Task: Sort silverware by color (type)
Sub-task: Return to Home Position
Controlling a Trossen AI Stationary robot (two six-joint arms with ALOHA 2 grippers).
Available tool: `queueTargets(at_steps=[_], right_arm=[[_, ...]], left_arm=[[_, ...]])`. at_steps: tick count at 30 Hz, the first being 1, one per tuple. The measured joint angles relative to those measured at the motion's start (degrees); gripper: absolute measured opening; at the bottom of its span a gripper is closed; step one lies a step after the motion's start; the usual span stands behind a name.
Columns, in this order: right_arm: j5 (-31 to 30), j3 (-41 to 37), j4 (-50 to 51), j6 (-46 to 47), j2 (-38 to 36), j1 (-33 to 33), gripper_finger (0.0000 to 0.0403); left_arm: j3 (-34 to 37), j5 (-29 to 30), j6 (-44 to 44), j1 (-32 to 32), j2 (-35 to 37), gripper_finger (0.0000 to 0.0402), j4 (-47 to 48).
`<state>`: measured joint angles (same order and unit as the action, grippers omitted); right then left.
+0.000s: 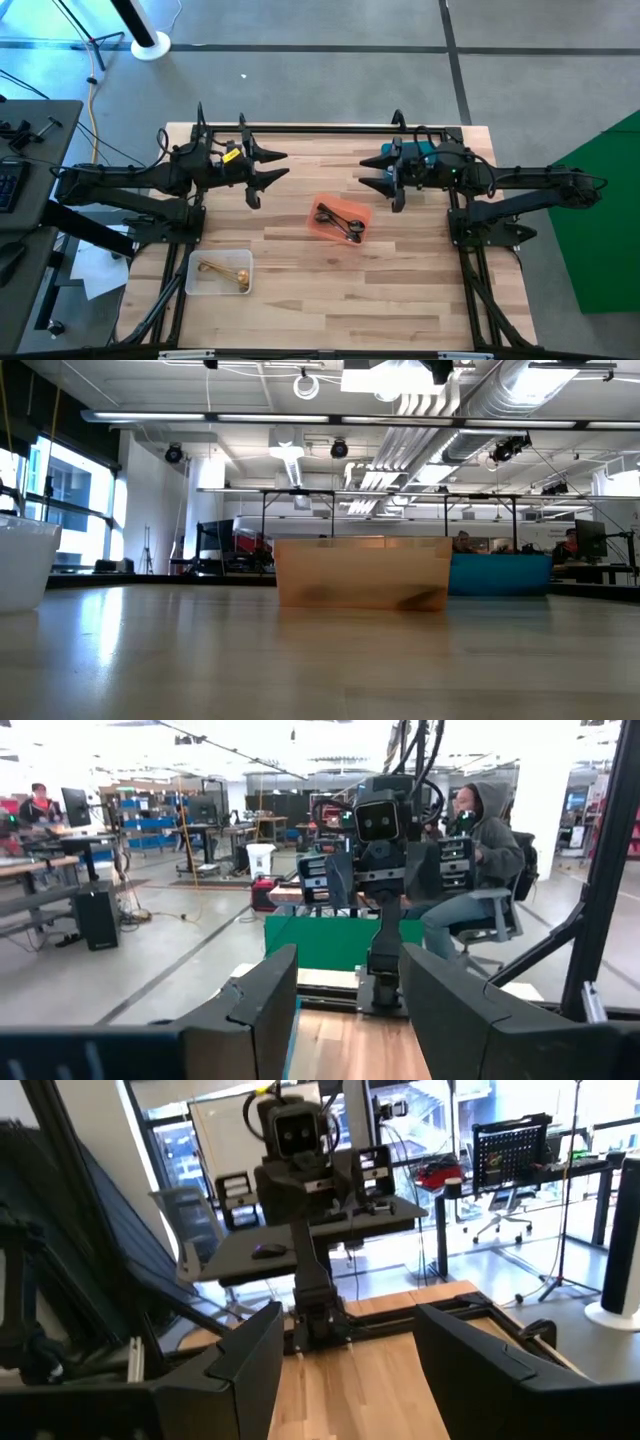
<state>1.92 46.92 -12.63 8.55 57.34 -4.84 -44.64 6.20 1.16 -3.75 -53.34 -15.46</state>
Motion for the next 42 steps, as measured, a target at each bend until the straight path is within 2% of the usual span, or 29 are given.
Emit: queueTargets(at_steps=[9, 22, 29, 34, 42], right_arm=[[-3.4, 0.0, -2.5, 0.6, 0.0, 0.0, 0.0209], [-3.4, 0.0, -2.3, 1.9, 0.0, 0.0, 0.0209], [-3.4, 0.0, -2.3, 1.9, 0.0, 0.0, 0.0209], [-3.4, 0.0, -2.3, 1.6, 0.0, 0.0, 0.0209], [-1.8, 0.0, -2.3, 3.4, 0.0, 0.0, 0.0209]], left_arm=[[0.0, 0.0, -1.0, 0.0, 0.0, 0.0168, -1.3], [0.0, 0.0, -1.2, 0.0, 0.0, 0.0168, -1.3], [0.0, -0.1, -6.0, 0.0, 0.0, 0.0168, -1.3], [0.0, -4.2, -5.2, 0.0, 0.0, 0.0168, -1.6], [0.0, -4.2, -4.9, 0.0, 0.0, 0.0168, -1.6]])
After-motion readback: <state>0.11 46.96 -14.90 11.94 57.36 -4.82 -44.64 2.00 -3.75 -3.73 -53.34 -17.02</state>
